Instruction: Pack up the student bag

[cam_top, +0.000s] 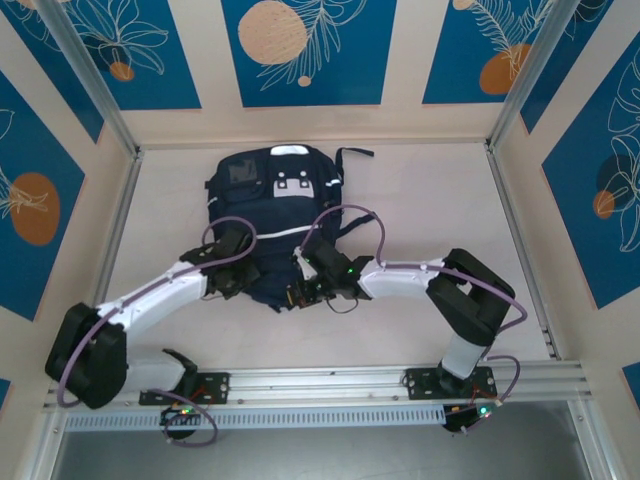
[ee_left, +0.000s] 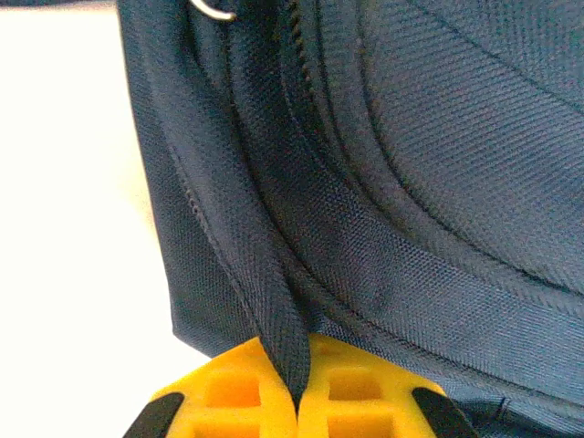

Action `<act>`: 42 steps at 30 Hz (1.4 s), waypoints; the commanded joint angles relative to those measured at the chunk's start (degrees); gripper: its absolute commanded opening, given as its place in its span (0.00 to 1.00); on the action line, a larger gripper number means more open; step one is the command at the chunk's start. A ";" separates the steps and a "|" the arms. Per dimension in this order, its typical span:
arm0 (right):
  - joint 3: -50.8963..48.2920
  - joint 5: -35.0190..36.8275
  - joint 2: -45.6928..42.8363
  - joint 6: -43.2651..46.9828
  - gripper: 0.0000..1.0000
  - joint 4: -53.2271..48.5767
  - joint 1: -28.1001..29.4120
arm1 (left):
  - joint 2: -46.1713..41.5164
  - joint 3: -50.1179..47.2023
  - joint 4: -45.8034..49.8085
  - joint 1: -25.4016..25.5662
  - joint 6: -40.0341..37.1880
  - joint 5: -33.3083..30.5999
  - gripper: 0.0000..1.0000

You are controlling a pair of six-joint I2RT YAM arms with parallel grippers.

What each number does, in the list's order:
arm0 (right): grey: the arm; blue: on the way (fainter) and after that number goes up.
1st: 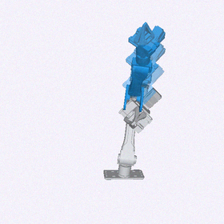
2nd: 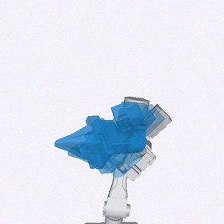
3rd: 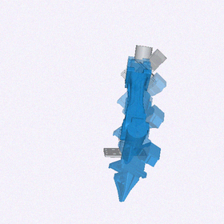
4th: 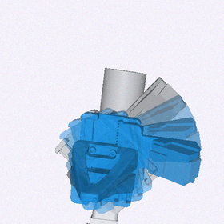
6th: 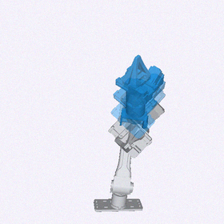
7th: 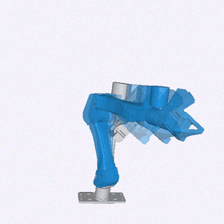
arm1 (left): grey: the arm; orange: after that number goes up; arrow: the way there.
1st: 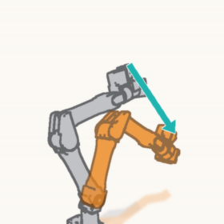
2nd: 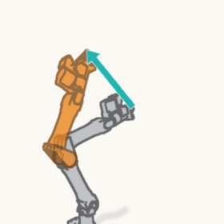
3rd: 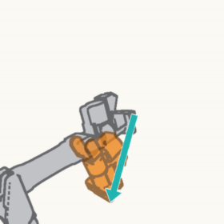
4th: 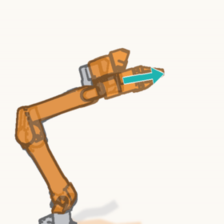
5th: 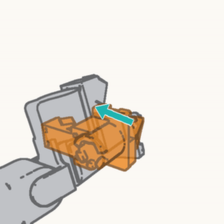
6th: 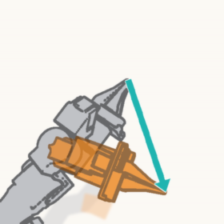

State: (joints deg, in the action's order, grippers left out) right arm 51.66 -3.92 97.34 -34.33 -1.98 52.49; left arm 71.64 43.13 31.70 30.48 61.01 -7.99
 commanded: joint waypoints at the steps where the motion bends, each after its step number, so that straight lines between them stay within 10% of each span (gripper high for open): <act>1: -2.62 1.13 -1.87 2.68 0.00 -8.46 -2.37 | -5.65 -0.67 6.10 -2.60 -3.81 -4.67 0.00; 13: -2.32 -6.47 -3.65 8.87 0.00 -5.39 -7.52 | -11.57 -0.39 13.68 -15.14 -7.26 -4.67 0.00; 17: 1.21 -9.69 0.50 9.45 0.00 -2.62 -3.64 | -11.76 1.93 13.19 -20.01 -8.57 -3.04 0.28; 24: 10.24 -8.38 10.38 5.20 0.00 0.59 0.99 | -11.22 2.54 12.30 -17.80 -7.44 5.61 0.64; 42: 13.63 -6.90 13.83 2.01 0.00 1.32 3.42 | -2.42 -0.07 3.94 -6.19 3.85 3.45 0.65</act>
State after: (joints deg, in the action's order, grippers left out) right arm 64.79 -10.94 111.59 -31.77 -0.45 55.35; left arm 67.96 42.52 37.36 23.68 63.26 -3.03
